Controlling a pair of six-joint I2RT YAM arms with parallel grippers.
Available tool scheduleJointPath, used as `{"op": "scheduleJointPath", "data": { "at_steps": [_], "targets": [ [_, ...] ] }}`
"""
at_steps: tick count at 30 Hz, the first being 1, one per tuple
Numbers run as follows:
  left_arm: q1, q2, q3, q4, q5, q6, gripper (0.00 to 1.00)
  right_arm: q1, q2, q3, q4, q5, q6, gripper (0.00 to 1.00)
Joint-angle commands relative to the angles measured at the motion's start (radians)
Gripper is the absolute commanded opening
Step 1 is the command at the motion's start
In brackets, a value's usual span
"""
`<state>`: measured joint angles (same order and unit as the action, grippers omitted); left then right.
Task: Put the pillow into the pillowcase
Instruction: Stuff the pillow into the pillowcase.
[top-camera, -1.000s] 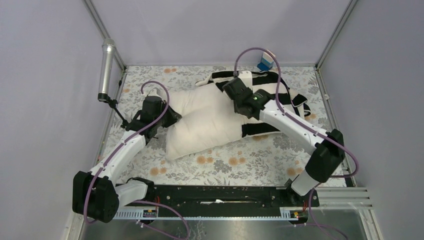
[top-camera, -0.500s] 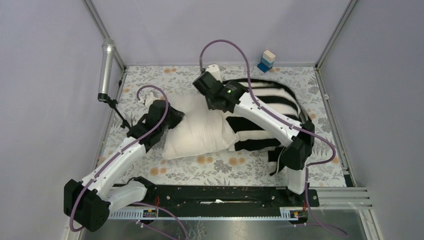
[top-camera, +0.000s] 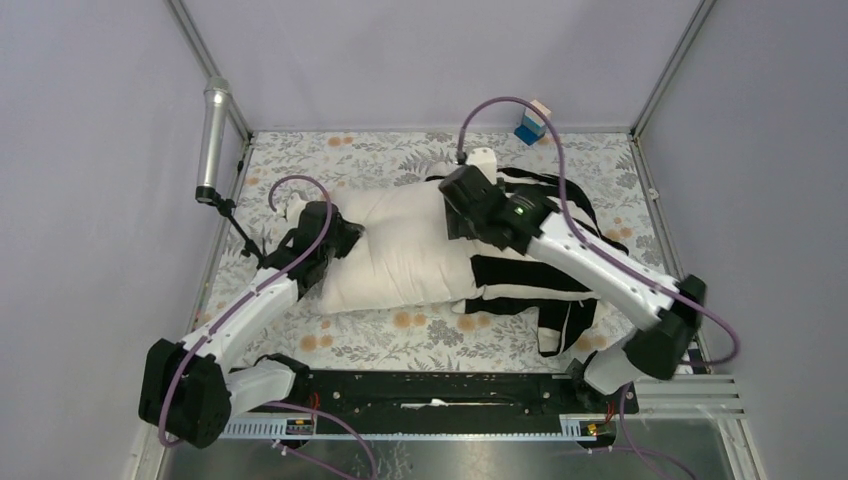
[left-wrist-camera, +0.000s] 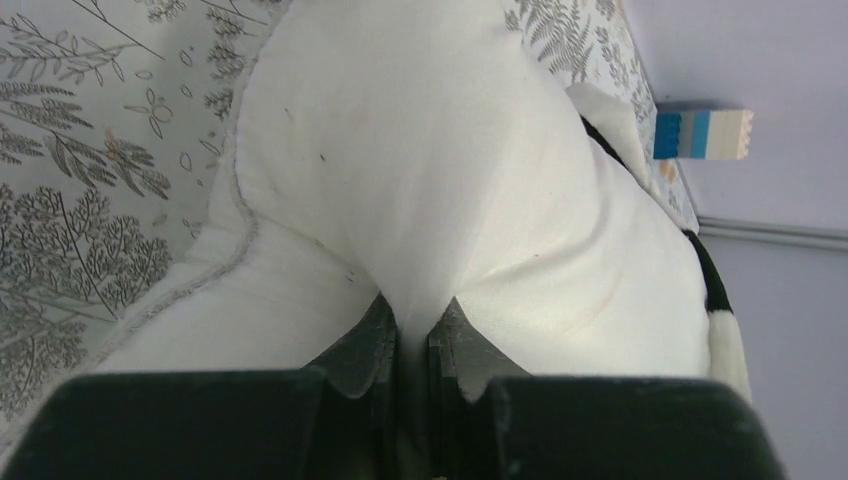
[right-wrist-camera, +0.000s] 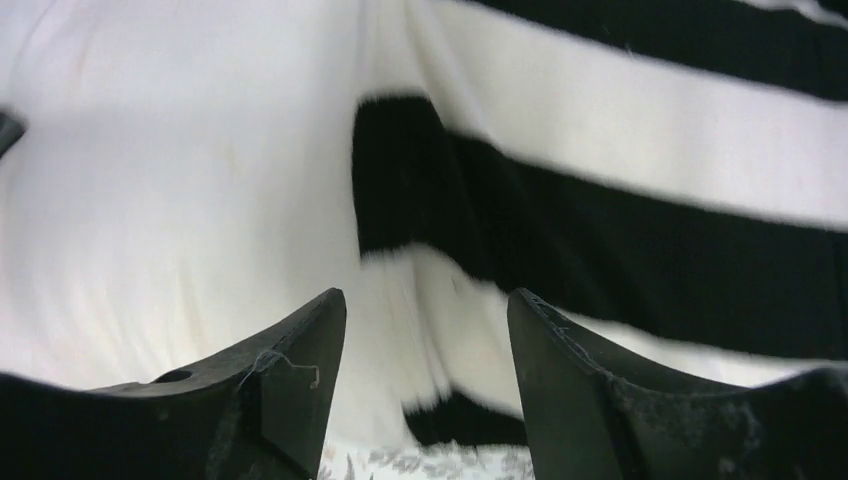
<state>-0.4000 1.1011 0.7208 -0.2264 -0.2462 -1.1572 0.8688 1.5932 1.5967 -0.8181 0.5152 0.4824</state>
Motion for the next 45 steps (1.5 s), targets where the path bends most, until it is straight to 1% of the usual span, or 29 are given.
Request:
{"op": "scheduleJointPath", "data": {
  "at_steps": [1,2,5,7,8,9,10,11,12,14,18,20,22,23,24,25,28,32,35,41,42,45],
  "targets": [
    [0.084,0.088,0.037,0.035,0.066,0.015,0.00,0.091,-0.179,-0.144,-0.024,0.067,0.143,0.64],
    [0.093,0.098,0.042,0.039,0.075,0.021,0.00,0.113,-0.200,-0.185,-0.026,0.071,0.174,0.62],
    [0.109,0.114,0.054,0.039,0.090,0.033,0.00,0.142,-0.240,-0.307,-0.021,0.088,0.264,0.61],
    [0.119,0.108,0.054,0.031,0.093,0.039,0.00,0.140,-0.245,-0.366,-0.016,0.129,0.292,0.65],
    [0.123,0.102,0.054,0.023,0.093,0.042,0.00,0.129,-0.247,-0.388,0.009,0.144,0.278,0.69],
    [0.130,0.094,0.052,0.017,0.096,0.046,0.00,0.092,-0.251,-0.415,0.065,0.121,0.246,0.74],
    [0.133,0.085,0.048,0.013,0.099,0.048,0.00,0.040,-0.250,-0.440,0.138,0.066,0.196,0.75],
    [0.137,0.073,0.044,0.007,0.104,0.048,0.00,-0.022,-0.241,-0.464,0.220,0.022,0.146,0.76],
    [0.138,0.059,0.043,0.000,0.108,0.048,0.00,-0.072,-0.218,-0.452,0.278,-0.001,0.099,0.76],
    [0.138,0.027,0.034,-0.011,0.124,0.050,0.00,-0.140,-0.128,-0.338,0.325,-0.013,0.018,0.77],
    [0.136,-0.028,0.005,-0.014,0.151,0.046,0.00,-0.185,0.093,0.016,0.343,-0.016,-0.114,0.78],
    [0.135,-0.030,-0.010,0.002,0.172,0.047,0.00,-0.188,0.213,0.209,0.291,-0.016,-0.147,0.78],
    [0.135,-0.014,-0.012,0.012,0.184,0.059,0.00,-0.187,0.316,0.367,0.178,-0.015,-0.149,0.79],
    [0.136,-0.001,-0.007,0.016,0.188,0.070,0.00,-0.186,0.344,0.405,0.138,-0.012,-0.142,0.79],
    [0.137,0.018,-0.004,0.019,0.193,0.081,0.00,-0.183,0.351,0.401,0.128,0.003,-0.136,0.79],
    [0.136,0.031,0.001,0.022,0.197,0.087,0.00,-0.178,0.340,0.363,0.138,0.025,-0.129,0.79],
    [0.136,0.057,0.002,0.039,0.218,0.082,0.00,-0.167,0.228,0.174,0.222,0.089,-0.115,0.78],
    [0.136,0.084,0.010,0.053,0.241,0.065,0.00,-0.167,0.064,-0.053,0.290,0.143,-0.091,0.78],
    [0.136,0.088,0.005,0.059,0.237,0.052,0.00,-0.161,-0.049,-0.175,0.344,0.170,-0.078,0.76],
    [0.136,0.083,0.003,0.057,0.229,0.046,0.00,-0.158,-0.228,-0.360,0.444,0.187,-0.056,0.76],
    [0.136,0.082,0.005,0.054,0.228,0.047,0.00,-0.158,-0.241,-0.375,0.445,0.185,-0.056,0.75],
    [0.137,0.080,0.007,0.049,0.224,0.049,0.00,-0.158,-0.236,-0.408,0.428,0.135,-0.025,0.64]
  ]
}}
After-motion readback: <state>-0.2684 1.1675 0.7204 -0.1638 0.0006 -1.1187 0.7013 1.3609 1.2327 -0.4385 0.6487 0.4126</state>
